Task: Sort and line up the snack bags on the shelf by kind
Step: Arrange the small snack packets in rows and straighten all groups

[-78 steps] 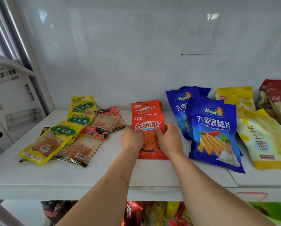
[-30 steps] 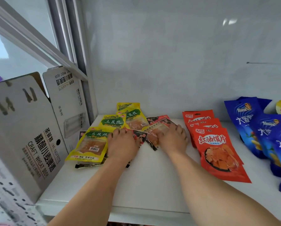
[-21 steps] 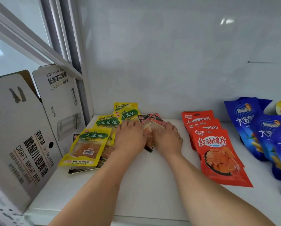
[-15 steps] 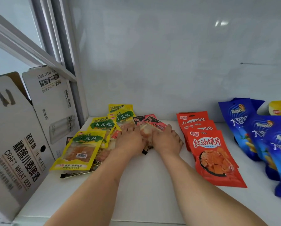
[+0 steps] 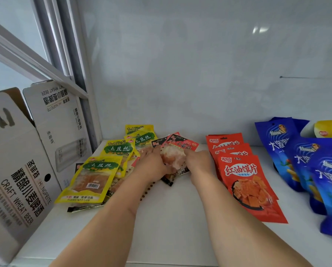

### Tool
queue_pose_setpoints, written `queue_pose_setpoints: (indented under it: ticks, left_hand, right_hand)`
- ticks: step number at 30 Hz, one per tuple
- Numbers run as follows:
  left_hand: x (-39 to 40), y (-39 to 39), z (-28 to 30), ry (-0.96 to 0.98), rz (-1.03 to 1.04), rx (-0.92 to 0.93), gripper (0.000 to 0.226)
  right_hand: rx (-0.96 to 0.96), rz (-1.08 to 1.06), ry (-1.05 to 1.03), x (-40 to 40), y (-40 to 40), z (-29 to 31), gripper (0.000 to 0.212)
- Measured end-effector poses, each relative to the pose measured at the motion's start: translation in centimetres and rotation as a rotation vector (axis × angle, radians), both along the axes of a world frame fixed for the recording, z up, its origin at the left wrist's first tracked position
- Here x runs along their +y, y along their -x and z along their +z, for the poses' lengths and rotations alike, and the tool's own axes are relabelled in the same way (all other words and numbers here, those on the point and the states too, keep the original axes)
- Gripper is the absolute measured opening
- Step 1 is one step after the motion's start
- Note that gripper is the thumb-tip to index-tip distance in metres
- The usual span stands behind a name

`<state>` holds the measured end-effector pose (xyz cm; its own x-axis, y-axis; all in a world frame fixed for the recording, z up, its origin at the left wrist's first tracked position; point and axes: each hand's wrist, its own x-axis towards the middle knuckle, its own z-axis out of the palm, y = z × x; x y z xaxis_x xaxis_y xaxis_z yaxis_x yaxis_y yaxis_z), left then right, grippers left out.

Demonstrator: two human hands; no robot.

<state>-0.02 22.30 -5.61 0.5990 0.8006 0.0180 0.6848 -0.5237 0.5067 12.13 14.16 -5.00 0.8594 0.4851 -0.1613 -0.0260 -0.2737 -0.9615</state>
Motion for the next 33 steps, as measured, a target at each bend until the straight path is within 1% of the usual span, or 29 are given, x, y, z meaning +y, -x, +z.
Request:
queue_pose_setpoints:
  ticks: [2,3,6,8,11,13,16,18,21,22,24,26,29,31,32,33]
  left_hand:
    - [0.2,0.0,0.5,0.04,0.02,-0.02,0.112]
    - [-0.1,0.1,1.2,0.054,0.032,-0.026,0.108]
    - [-0.2,0.3,2.0,0.061,0.078,-0.066,0.077]
    - [-0.1,0.3,2.0,0.072,0.107,-0.094,0.06]
    - [-0.3,0.4,1.9,0.14,0.123,-0.158,0.029]
    - [-0.3,0.5,1.7,0.216,0.137,-0.248,0.026]
    - [-0.4,0.9,1.6,0.291,0.16,-0.376,0.024]
    - [-0.4,1.0,1.4,0.324,0.172,-0.417,0.023]
    - [-0.1,0.9,1.1,0.331,0.163,-0.436,0.027]
    - [-0.1,0.9,1.1,0.336,0.159,-0.438,0.029]
    - [0.0,0.9,1.2,0.353,0.151,-0.444,0.03]
    - [0.0,1.0,1.3,0.369,0.146,-0.44,0.029]
    - [0.0,1.4,1.7,0.391,0.108,-0.449,0.02]
    - [0.1,1.8,2.0,0.436,0.109,-0.471,0.036]
    - [0.3,1.9,2.1,0.454,0.106,-0.48,0.031]
    - [0.3,2.1,2.3,0.472,0.11,-0.481,0.017]
  right_hand:
    - [0.011,0.027,-0.033,-0.4,-0.1,0.1,0.037]
    - [0.016,0.037,-0.045,-0.5,-0.1,0.2,0.038]
    - [0.079,0.066,-0.038,-1.0,0.1,0.8,0.045]
    - [0.128,0.074,-0.028,-1.2,0.1,1.1,0.047]
    - [0.163,0.088,-0.027,-1.4,-0.1,1.0,0.051]
    - [0.157,0.098,-0.013,-1.8,-0.1,1.0,0.053]
    - [0.152,0.136,-0.034,-2.4,-0.1,1.1,0.05]
    - [0.149,0.162,-0.05,-2.6,0.0,1.3,0.044]
    - [0.103,0.205,-0.057,-3.0,0.1,1.4,0.027]
    - [0.09,0.21,-0.067,-3.1,0.1,1.3,0.024]
    - [0.079,0.201,-0.091,-3.1,0.1,0.8,0.027]
    - [0.098,0.189,-0.126,-3.1,0.0,0.5,0.025]
    - [0.109,0.18,-0.179,-3.4,0.0,0.5,0.017]
    - [0.101,0.19,-0.182,-3.5,0.1,0.6,0.015]
    - [0.099,0.197,-0.19,-3.5,0.1,0.6,0.016]
    - [0.1,0.207,-0.206,-3.5,0.2,0.6,0.017]
